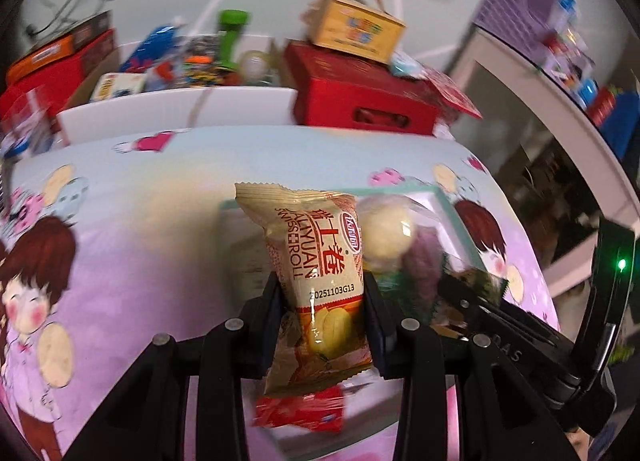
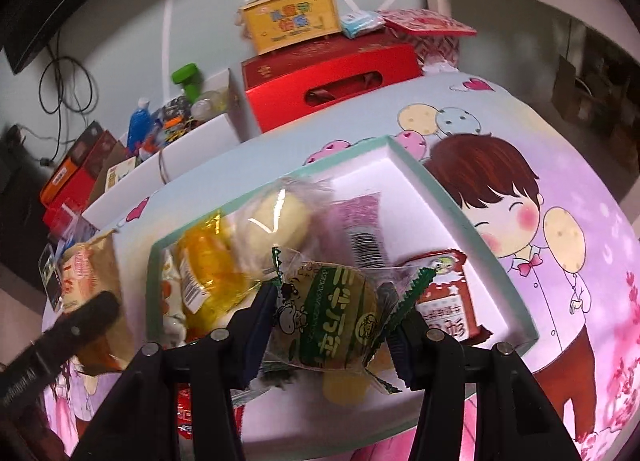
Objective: Organize snacks
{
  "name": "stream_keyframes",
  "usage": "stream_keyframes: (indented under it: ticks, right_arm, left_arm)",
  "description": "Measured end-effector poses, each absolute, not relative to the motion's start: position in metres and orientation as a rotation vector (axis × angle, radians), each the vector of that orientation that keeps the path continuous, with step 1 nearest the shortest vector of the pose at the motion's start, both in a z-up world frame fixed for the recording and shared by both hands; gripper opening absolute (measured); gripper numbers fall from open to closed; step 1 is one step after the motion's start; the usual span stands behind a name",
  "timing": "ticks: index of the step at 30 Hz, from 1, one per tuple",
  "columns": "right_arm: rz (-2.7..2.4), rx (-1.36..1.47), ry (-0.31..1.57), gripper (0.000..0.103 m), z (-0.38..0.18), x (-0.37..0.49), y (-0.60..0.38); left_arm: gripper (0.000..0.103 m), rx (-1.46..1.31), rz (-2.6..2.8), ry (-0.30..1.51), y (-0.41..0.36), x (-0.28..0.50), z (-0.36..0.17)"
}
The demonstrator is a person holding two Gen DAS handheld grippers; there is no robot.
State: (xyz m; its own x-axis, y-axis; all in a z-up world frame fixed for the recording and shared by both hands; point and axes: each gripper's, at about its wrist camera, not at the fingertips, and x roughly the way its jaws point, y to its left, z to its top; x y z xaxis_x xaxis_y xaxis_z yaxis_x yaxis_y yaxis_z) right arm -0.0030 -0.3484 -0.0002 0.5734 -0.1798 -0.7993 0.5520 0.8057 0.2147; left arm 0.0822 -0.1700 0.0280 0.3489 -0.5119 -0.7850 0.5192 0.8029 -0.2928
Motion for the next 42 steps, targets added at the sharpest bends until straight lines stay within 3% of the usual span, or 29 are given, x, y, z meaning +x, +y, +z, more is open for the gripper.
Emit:
stream_keyframes:
  ticks: [8,12,17,19,22,26,29,34,42]
  right_arm:
    - [-0.440,0.524,0.863,0.055,-0.012,-0.003,-0.364]
    - [-0.439,0.522,0.863,0.056,-0.012,-0.003,-0.365]
    - [-0.430,0.506,0.865,0.057,-0.010,-0.001,-0.361]
    - [-0.424,0.498,0.870,0.058,-0.009,0.000,-0.359]
    - [-0.426,0.479,0.880,0.073,-0.010,0.002,-0.355]
    - [-0.424,0.465,0.888,0.079,-0.009,0.003,-0.350]
    - [-0.421,0.446,0.881,0.083,-0.006,0.002,-0.347]
    - [-0.427,0.413,0.859,0.103,0.001,0.000,-0.342]
    - [-0.395,0.371,0.825,0.103,0.013,-0.008,-0.322]
  left_arm:
    - [0.040,0.035,-0.701,1.050,-0.196,0.079,0.014]
    - [0.064,0.024,-0.702,1.047,-0.195,0.080,0.015]
    - [0.064,0.014,-0.675,1.045,-0.184,0.081,0.021]
    - [0.072,0.000,-0.660,1.036,-0.177,0.082,0.023]
    - [0.083,-0.005,-0.613,1.022,-0.165,0.085,0.026]
    - [0.085,-0.003,-0.528,1.015,-0.149,0.091,0.022]
    - [0.096,0.003,-0.476,1.010,-0.139,0.094,0.019]
    - [0.098,0.007,-0.429,0.982,-0.127,0.093,0.022]
    - [0.098,0.058,-0.405,0.971,-0.110,0.076,0.027]
